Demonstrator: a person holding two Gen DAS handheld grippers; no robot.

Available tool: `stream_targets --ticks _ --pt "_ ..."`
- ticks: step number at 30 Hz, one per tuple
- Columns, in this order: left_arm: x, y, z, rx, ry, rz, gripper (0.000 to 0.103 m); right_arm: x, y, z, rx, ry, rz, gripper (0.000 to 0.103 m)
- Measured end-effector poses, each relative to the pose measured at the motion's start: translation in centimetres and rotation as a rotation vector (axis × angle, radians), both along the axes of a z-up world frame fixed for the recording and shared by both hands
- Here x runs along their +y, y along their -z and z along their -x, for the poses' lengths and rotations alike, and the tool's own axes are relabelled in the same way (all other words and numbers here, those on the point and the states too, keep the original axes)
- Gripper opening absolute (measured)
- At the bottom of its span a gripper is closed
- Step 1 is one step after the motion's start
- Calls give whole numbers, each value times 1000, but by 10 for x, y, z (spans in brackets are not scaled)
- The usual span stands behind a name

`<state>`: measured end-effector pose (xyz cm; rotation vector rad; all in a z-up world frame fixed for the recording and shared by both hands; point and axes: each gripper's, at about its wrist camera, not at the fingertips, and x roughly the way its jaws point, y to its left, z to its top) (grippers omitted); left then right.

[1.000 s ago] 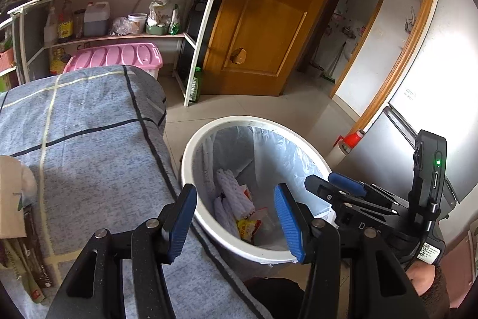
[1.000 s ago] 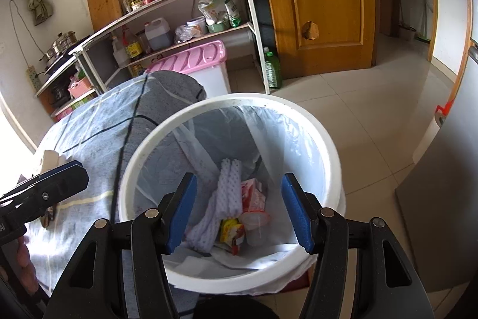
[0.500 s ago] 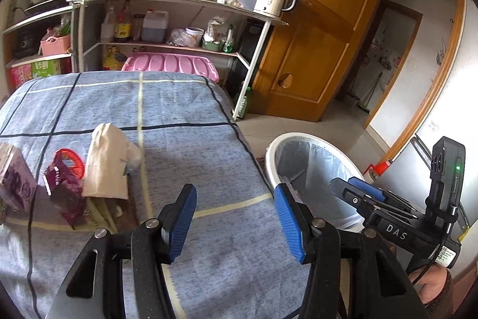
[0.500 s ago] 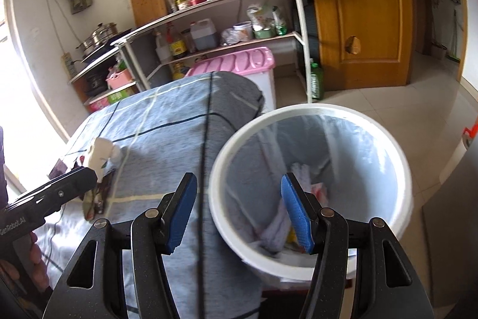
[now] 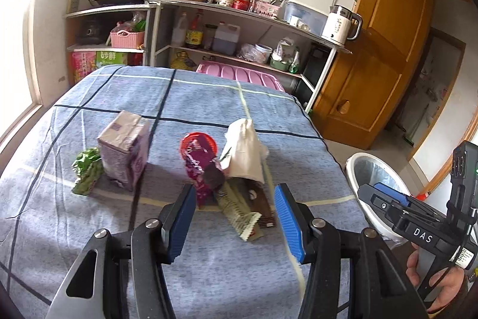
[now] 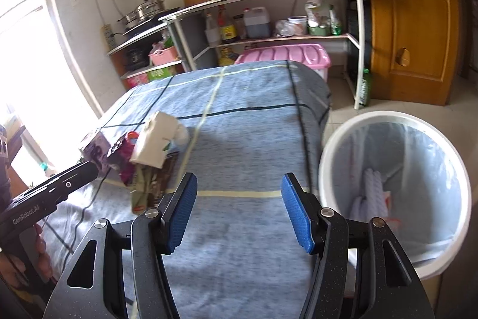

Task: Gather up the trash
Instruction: 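Move both open tools back over the table toward the remaining trash, then grasp the purple-and-white milk carton with the left tool while the right tool grasps the purple snack packet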

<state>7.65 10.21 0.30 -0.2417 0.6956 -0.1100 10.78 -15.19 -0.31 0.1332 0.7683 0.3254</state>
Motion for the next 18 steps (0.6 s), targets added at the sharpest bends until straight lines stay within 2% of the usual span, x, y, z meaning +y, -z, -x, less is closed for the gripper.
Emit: stream_targets --ticks 12,15,18 --pt "61 7 -7 9 -127 -27 55 74 7 -10 0 -166 19 59" --pt "66 10 -14 16 -124 -35 62 90 9 -12 -15 -214 26 59" --pt "74 10 -20 18 -136 -32 62 104 11 -16 -20 -247 41 59"
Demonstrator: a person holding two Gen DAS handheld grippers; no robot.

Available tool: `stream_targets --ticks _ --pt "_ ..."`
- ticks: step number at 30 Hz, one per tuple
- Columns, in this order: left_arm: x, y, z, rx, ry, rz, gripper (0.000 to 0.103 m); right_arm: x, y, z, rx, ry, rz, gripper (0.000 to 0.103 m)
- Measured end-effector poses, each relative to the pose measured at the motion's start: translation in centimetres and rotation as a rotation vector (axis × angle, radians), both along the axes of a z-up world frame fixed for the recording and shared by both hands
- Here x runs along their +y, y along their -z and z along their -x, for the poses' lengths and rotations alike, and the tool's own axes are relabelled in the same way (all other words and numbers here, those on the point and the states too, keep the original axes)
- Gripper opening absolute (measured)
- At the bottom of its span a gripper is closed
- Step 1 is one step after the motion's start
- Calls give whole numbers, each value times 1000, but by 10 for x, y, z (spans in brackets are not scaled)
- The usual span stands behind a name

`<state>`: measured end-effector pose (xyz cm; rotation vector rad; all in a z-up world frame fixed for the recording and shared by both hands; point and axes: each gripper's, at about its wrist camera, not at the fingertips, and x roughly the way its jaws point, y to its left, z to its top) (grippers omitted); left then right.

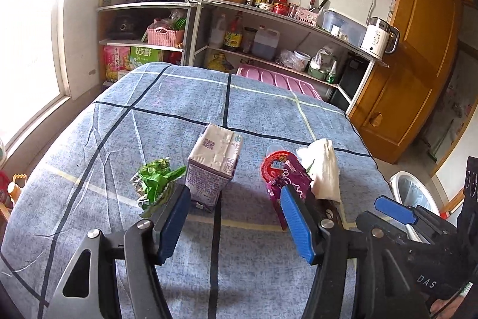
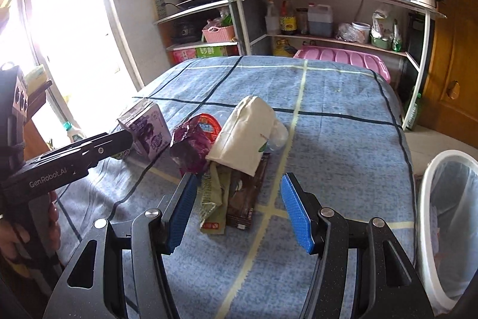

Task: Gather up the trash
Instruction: 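Grasp the purple-and-white milk carton with the left tool while the right tool grasps the purple snack packet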

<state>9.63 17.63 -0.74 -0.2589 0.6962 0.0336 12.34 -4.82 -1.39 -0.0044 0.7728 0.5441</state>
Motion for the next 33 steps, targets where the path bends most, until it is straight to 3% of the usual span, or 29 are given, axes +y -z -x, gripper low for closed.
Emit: stream_targets --ticks 4,8,16,18,20,22,33 --pt "6 3 -16 20 31 14 63 16 1 -3 -22 -41 11 59" --pt "10 8 -26 25 28 -18 63 30 1 -8 -37 -83 -3 59" --pt "26 16 -39 34 32 32 62 47 6 -20 -33 -113 14 59" --pt "28 17 -41 38 29 36 56 50 7 -23 -24 -125 8 59" --pt "31 19 -43 47 27 37 43 54 9 -25 -16 -131 6 59" --pt "33 19 -42 47 24 35 40 58 11 -25 -17 -146 10 59" --pt "41 21 -44 44 11 52 37 79 9 -32 -54 -159 78 59"
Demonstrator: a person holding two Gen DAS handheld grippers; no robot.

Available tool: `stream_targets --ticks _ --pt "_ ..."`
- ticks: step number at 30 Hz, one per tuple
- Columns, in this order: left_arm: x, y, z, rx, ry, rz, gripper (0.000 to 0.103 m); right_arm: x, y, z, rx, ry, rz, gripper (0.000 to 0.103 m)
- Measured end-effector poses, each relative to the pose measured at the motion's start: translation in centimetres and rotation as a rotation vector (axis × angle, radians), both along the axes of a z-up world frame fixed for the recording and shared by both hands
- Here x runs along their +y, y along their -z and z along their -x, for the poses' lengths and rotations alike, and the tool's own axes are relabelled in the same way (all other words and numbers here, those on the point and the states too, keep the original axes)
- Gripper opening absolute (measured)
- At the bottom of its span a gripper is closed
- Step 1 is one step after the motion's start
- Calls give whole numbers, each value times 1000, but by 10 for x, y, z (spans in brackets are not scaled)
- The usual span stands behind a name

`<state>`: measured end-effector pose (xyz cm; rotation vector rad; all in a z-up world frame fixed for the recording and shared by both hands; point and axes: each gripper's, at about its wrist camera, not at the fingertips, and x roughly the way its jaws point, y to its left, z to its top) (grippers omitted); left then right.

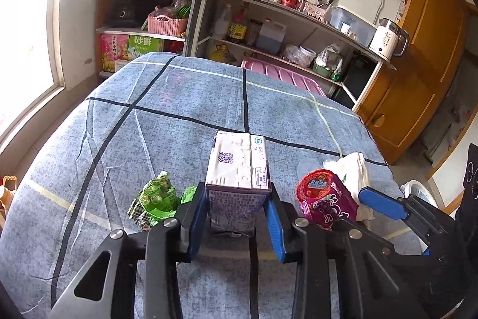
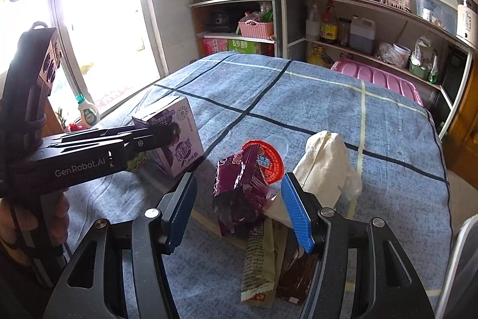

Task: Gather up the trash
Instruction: 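Grasp the purple-and-white milk carton with the left tool while the right tool grasps the purple snack packet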

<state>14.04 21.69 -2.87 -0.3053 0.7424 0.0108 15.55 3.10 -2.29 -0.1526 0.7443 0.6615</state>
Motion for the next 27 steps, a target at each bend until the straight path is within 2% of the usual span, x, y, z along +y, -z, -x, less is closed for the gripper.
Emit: stream_targets --ticks 4,7,11,14,16,22,27 --pt "0 1 -1 2 -2 6 37 1 1 0 -15 9 32 59" --pt "2 1 -3 4 2 3 37 3 1 1 -33 11 55 54" --pt "2 2 -5 7 1 5 37 6 1 2 -52 16 78 40" --pt "0 3 -6 8 1 5 37 5 4 0 -24 10 72 26" --pt "-2 3 -7 6 2 -8 37 3 8 -1 -9 16 65 22" --pt "-3 3 -6 6 7 -5 37 -7 11 -2 24 21 15 18" --pt "-4 1 -2 -6 3 0 34 -12 4 2 12 30 -11 14"
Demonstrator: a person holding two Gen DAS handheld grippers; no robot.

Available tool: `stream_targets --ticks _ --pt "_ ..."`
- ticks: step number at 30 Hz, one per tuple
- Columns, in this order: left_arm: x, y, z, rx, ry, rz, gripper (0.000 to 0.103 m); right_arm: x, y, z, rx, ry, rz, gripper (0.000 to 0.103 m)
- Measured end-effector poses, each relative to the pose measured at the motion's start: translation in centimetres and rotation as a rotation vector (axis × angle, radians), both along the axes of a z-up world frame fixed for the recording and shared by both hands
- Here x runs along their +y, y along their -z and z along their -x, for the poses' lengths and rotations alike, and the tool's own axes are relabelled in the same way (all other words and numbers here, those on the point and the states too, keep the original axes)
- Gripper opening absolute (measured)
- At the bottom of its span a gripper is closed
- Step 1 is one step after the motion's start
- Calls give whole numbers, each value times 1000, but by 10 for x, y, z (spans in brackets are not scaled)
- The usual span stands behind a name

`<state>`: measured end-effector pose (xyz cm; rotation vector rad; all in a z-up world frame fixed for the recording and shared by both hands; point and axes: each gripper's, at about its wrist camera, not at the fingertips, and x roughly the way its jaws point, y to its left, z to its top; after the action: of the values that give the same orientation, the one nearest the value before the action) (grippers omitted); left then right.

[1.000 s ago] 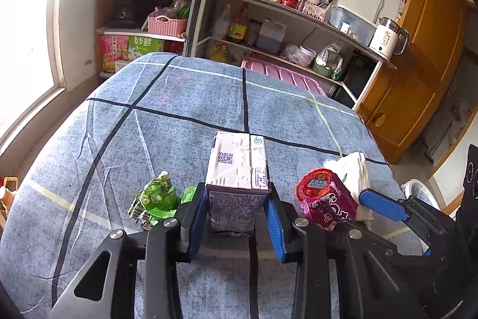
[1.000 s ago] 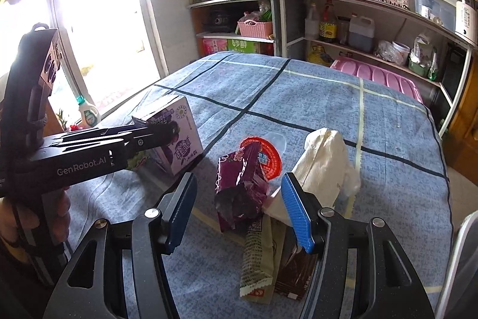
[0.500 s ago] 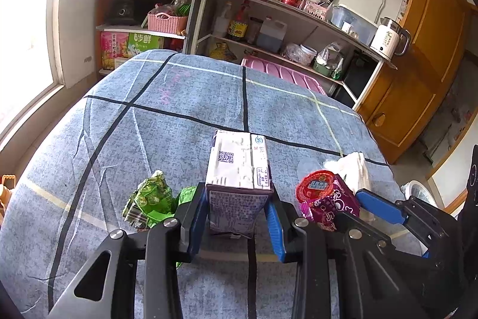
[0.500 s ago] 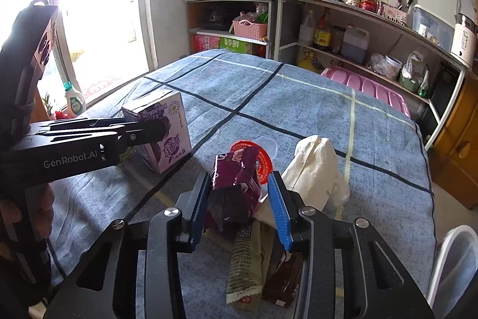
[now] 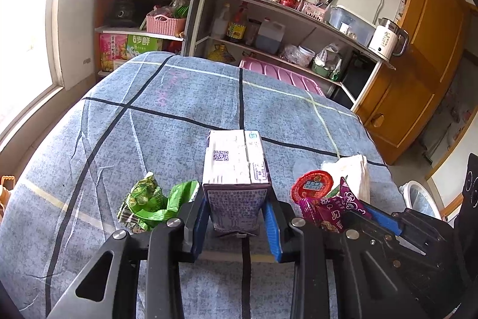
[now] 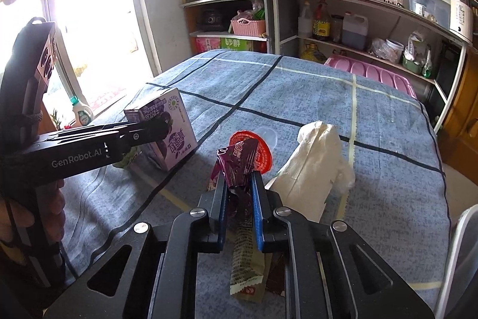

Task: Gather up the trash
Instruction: 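Grasp the purple-and-white milk carton with the left tool while the right tool grasps the purple snack packet, then carry the milk carton and purple packet over the bin with both tools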

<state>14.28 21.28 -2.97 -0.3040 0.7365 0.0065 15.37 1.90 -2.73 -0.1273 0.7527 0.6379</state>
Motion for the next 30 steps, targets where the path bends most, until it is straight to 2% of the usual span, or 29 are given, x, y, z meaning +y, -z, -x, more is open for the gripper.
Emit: stream_targets --ticks 7,15,30 --pt "-7 -8 10 -16 7 -12 34 -11 -9 6 -11 14 -37 13" --pt "-29 -23 28 -35 59 -40 34 -29 -26 18 -39 33 -83 13" --pt "-99 -52 45 -97 199 -54 34 -110 -52 39 -81 189 -146 13"
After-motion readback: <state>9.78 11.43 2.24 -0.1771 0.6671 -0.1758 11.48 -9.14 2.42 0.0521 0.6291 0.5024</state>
